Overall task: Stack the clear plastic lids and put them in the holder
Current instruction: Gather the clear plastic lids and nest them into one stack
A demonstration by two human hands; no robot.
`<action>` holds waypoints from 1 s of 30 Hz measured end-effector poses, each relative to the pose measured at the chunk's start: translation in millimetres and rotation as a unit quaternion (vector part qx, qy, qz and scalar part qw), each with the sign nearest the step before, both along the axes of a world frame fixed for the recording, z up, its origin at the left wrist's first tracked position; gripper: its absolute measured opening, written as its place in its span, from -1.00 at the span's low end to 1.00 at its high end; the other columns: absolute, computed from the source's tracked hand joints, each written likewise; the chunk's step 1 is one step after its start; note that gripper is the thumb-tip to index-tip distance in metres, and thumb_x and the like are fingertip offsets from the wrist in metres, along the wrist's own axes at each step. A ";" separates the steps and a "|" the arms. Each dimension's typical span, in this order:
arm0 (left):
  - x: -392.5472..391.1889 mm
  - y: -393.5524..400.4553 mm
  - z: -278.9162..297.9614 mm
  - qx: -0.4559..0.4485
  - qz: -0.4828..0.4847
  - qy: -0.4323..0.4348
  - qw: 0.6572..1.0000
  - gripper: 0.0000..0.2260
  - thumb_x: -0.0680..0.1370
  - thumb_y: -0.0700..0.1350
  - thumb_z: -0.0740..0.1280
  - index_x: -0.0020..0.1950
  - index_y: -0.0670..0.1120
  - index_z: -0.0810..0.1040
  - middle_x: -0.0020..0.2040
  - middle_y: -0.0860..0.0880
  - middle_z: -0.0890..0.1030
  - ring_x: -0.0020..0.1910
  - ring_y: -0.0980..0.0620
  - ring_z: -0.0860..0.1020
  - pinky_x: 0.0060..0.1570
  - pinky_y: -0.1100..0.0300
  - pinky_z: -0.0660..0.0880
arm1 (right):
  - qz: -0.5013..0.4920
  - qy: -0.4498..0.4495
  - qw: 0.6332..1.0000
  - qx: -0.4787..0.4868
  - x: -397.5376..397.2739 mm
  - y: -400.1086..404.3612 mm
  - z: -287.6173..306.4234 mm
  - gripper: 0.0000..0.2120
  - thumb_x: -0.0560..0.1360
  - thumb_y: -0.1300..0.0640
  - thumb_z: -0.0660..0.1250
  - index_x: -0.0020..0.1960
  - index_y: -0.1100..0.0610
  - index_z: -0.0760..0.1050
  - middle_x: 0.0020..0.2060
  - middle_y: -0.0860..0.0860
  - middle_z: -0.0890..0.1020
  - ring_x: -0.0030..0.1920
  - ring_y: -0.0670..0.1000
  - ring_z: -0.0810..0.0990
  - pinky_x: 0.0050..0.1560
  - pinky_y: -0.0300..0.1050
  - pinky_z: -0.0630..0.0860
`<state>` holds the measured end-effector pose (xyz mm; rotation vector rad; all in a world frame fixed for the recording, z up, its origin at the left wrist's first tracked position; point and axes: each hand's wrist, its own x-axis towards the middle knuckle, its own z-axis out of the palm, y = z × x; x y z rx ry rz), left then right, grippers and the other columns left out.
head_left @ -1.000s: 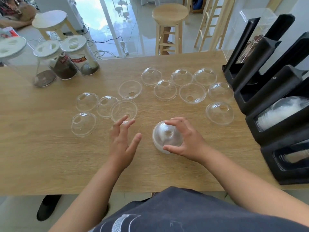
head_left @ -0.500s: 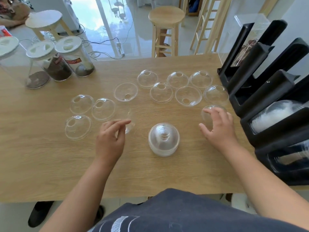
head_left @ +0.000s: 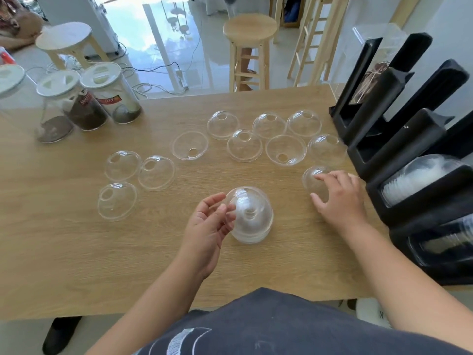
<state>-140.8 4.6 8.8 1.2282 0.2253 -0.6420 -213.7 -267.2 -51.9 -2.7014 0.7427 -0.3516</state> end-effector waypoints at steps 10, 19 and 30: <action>-11.4 -7.8 -14.3 0.093 0.049 -0.086 0.991 -0.88 0.64 -0.24 0.24 -0.01 -0.05 0.52 -0.18 0.07 0.54 -0.34 0.24 0.49 -0.21 0.33 0.47 | -0.039 0.023 0.997 0.070 3.5 0.8 -2.4 -0.30 0.29 -0.09 0.55 0.35 -0.02 0.36 0.43 0.13 0.20 0.41 0.20 0.17 0.40 0.15 0.18; -17.1 18.2 -38.7 0.248 -0.130 -0.527 0.802 -0.43 0.36 0.24 0.45 0.30 0.13 0.39 0.46 -0.04 0.30 0.48 -0.07 0.27 0.42 0.05 0.21 | -0.063 -0.011 0.991 0.115 2.6 0.5 -13.5 -0.35 0.35 -0.04 0.51 0.35 -0.09 0.29 0.46 0.15 0.16 0.45 0.24 0.18 0.42 0.14 0.19; -23.7 60.8 -84.4 0.297 -0.307 -0.690 0.584 -0.72 0.46 0.24 0.41 0.08 0.13 0.65 0.31 0.11 0.55 0.32 -0.01 0.48 0.18 -0.02 0.44 | -0.063 -0.012 0.993 0.095 -0.3 1.6 -15.1 -0.41 0.36 -0.07 0.48 0.32 -0.13 0.32 0.40 0.11 0.23 0.38 0.24 0.27 0.36 0.17 0.26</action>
